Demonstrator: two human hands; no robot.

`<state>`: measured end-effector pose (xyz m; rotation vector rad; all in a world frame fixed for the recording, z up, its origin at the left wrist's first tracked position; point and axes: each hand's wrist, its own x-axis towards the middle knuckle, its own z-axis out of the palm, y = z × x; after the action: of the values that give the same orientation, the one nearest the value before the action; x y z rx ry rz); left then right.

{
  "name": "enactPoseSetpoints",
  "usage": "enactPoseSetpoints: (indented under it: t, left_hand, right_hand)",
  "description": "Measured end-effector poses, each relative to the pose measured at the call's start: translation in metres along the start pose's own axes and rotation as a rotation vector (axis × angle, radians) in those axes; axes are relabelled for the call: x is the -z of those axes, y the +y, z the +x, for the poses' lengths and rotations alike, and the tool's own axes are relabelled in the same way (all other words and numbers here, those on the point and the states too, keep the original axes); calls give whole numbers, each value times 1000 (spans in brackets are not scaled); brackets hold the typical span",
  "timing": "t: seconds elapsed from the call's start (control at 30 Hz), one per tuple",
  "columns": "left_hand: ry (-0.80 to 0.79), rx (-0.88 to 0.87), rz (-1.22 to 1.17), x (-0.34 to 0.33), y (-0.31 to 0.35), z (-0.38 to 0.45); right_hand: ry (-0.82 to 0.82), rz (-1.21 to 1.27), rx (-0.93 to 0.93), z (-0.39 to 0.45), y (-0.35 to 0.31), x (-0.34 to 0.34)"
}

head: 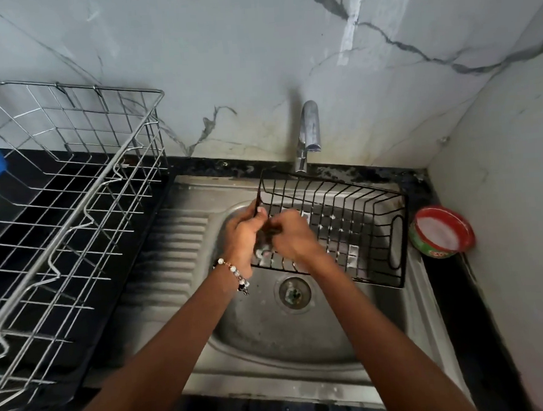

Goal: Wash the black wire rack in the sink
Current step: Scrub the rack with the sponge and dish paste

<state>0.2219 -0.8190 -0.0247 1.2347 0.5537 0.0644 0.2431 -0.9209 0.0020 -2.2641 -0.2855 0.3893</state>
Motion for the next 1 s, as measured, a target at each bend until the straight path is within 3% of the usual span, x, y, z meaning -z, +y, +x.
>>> enactPoseSetpoints:
  t: [0.1, 0.2, 0.37, 0.53, 0.63, 0.67, 0.77, 0.83, 1.0]
  left_hand:
    - [-155, 216, -21, 4, -2, -2]
    - [-276, 328, -90, 4, -4, -1]
    - [-266, 302, -133, 0, 0, 4]
    - [-323, 257, -226, 8, -5, 7]
    - [-416, 237, -229, 10, -8, 5]
    - [-430, 242, -223, 9, -9, 4]
    - [-388, 269, -200, 8, -11, 4]
    - [-348, 287, -164, 7, -15, 4]
    - [-312, 290, -95, 11, -14, 12]
  right_hand:
    - [281, 311, -117, 20, -6, 11]
    - [438, 302, -147, 35, -9, 15]
    - [216, -138, -38, 22, -8, -3]
    - [-86, -208, -89, 13, -2, -8]
    - [-301, -78, -233, 15, -9, 5]
    - [-268, -59, -242, 19, -10, 9]
    - [146, -84, -169, 37, -9, 15]
    - [334, 12, -169, 46, -9, 16]
    - [351, 6, -16, 34, -9, 4]
